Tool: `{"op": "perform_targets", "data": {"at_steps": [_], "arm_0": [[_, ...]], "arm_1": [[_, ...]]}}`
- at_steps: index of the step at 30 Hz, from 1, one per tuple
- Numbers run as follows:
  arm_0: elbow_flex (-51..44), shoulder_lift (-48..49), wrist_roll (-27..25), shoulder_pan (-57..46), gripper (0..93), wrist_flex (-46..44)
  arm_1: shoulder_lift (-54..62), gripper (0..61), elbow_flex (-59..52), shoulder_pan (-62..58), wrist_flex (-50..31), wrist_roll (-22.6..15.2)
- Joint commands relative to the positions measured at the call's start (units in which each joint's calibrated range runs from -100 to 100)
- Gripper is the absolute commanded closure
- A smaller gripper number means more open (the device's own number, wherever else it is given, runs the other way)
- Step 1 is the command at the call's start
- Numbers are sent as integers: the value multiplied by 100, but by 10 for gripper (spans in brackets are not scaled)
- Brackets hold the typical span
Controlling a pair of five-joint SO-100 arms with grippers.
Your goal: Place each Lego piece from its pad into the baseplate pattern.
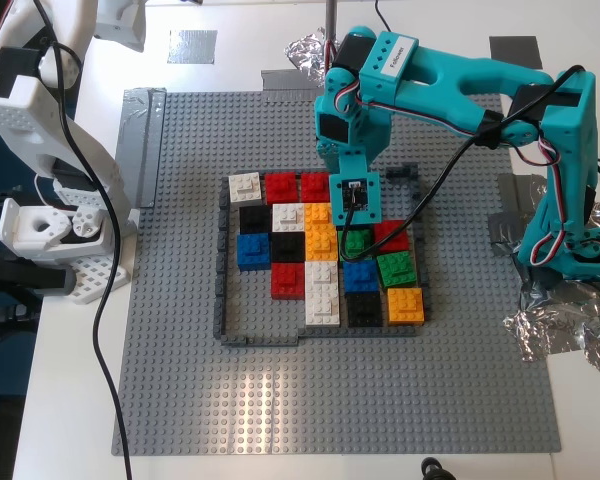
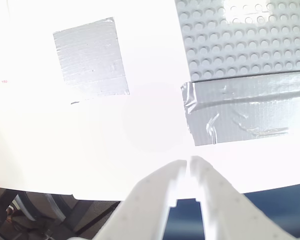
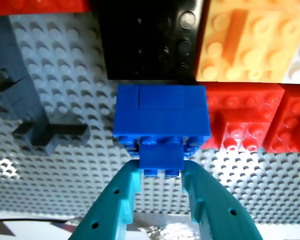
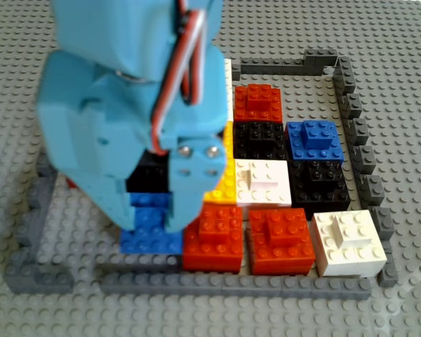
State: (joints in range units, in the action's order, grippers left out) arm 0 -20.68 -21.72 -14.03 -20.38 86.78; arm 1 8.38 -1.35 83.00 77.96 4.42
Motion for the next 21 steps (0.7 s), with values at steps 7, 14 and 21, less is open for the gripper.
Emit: {"op": "perform_targets", "data": {"at_steps": [7,14,21], "arm_0": [[-320,35,4,-47,865,69],[-302,35,-20,-170,865,61],[-275,27,-25,-178,865,52]], "arm_1": [[141,612,375,-5,64,-30],[64,612,474,-27,64,-34],[12,612,519,-56,81,-54]]}}
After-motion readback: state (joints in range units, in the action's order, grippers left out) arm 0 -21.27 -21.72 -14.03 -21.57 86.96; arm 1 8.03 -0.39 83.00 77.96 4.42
